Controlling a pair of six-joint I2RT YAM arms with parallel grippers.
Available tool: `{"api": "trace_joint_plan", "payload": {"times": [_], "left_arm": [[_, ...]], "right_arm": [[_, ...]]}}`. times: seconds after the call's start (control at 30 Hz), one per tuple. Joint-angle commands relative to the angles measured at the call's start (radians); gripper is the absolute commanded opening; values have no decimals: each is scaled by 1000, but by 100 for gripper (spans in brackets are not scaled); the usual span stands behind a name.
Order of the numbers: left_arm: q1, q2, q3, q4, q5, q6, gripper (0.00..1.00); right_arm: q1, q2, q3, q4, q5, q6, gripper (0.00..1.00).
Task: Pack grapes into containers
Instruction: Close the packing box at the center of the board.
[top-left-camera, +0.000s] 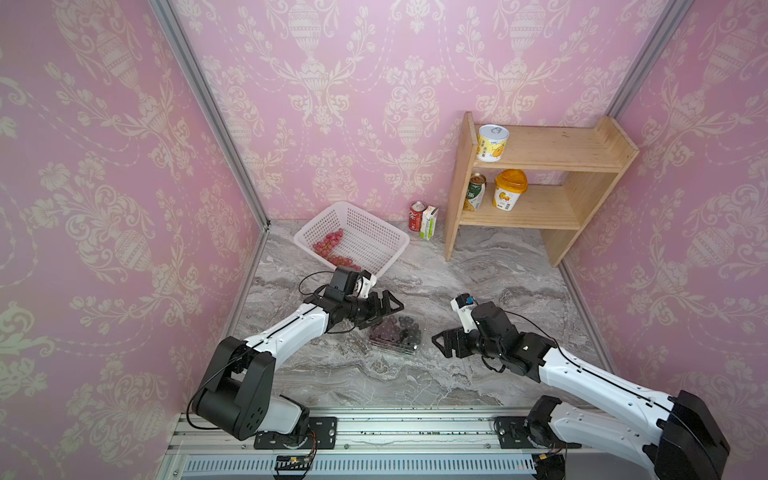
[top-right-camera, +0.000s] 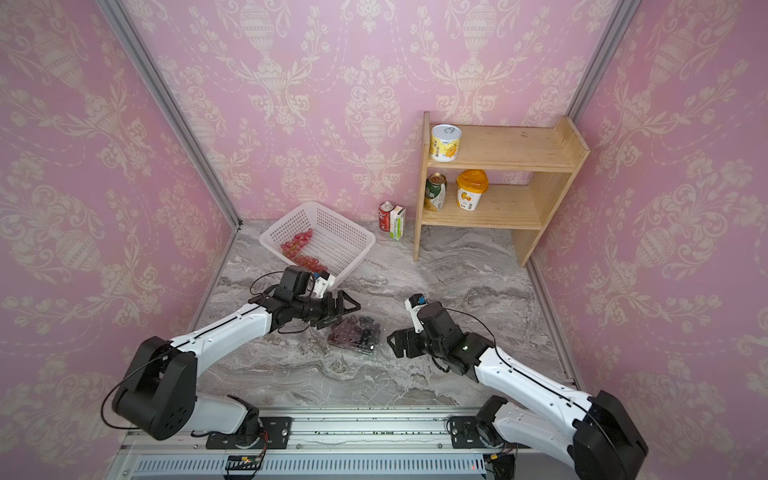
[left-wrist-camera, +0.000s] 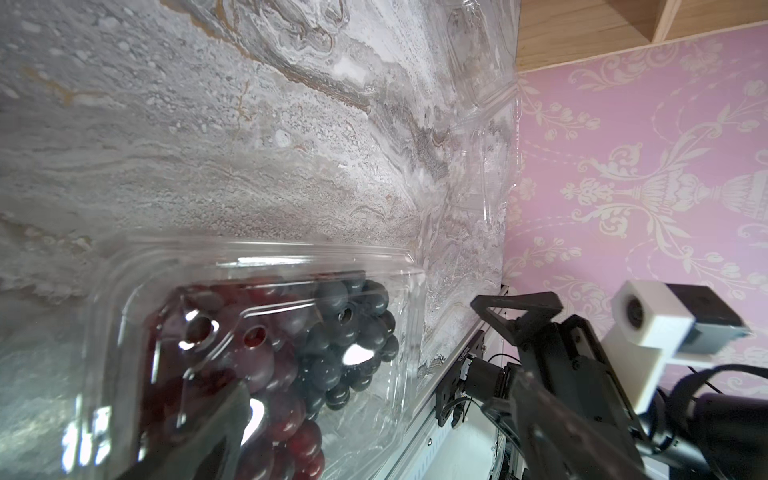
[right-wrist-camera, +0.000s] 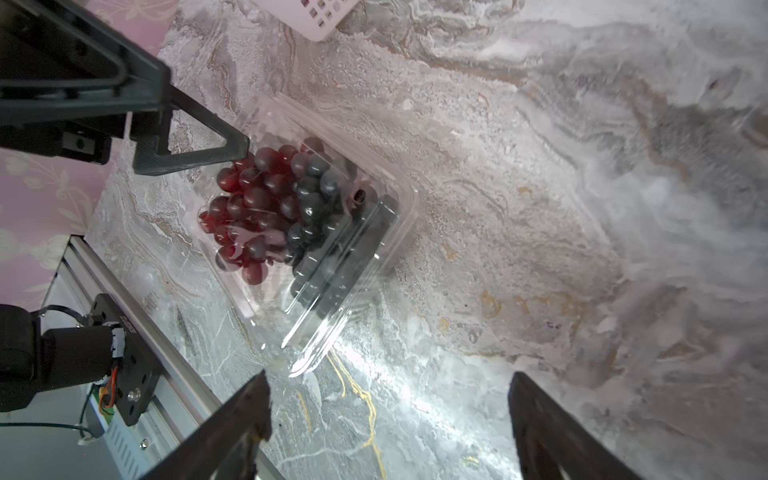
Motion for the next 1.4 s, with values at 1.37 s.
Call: {"api": "trace_joint_plan", "payload": {"times": [1.37], "left_arm": [[8,-18,-50,45,-101,-22,99]], "right_arm": [[-1,707,423,247,-198,200,65]]}}
